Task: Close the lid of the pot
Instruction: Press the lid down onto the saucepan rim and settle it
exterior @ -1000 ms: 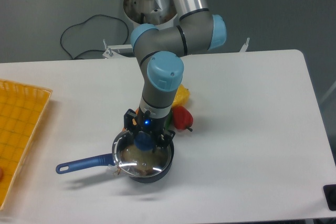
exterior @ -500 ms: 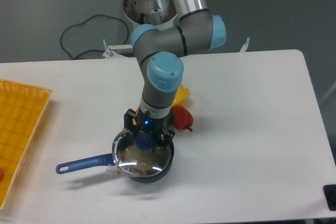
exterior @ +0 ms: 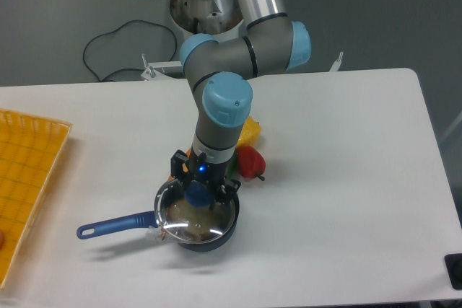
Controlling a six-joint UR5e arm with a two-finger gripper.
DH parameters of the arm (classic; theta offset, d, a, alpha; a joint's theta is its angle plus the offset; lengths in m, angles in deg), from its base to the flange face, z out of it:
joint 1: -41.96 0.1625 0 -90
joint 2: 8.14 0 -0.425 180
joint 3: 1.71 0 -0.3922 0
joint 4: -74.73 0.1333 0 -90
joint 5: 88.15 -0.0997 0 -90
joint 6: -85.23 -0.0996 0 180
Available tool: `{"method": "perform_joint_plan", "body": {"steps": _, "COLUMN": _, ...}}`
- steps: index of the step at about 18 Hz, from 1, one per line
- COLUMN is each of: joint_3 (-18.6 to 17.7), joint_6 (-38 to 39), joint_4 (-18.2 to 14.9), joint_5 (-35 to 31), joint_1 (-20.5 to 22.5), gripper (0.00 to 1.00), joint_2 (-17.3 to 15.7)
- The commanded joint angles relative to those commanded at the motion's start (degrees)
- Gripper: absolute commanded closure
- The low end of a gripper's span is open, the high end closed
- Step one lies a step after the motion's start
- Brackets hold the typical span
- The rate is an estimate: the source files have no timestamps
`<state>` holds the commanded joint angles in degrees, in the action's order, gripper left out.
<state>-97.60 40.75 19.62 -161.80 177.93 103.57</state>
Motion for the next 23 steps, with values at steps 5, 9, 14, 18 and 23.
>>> {"method": "perform_joint_plan", "body": {"steps": 5, "joint_3": 0.0, "joint_6": 0.0, "joint_4": 0.0, "joint_5": -0.09, "joint_1": 0.0, "gripper": 0.34, "joint_2": 0.0}}
{"method": "perform_joint_plan", "body": {"steps": 9, "joint_3": 0.0, "joint_6": -0.35, "joint_4": 0.0, "joint_5": -0.09, "joint_1": -0.09, "gripper": 0.28, "joint_2": 0.09}}
{"method": "perform_joint_plan", "body": {"steps": 14, "joint_3": 0.0, "joint_6": -0.35, "joint_4": 0.0, "joint_5": -0.09, "joint_1": 0.0, "gripper": 0.24, "joint_2": 0.0}}
{"method": "perform_joint_plan", "body": {"steps": 18, "joint_3": 0.0, "joint_6": -0.44, "joint_4": 0.0, "joint_5": -0.09, "joint_1": 0.0, "gripper": 0.21, "joint_2": -0.09}}
{"method": "perform_joint_plan", "body": {"steps": 23, "joint_3": 0.0, "joint_6": -0.97, "joint_4": -0.09, "joint_5": -0.09, "joint_1": 0.09, "gripper": 0.0, "joint_2": -0.7}}
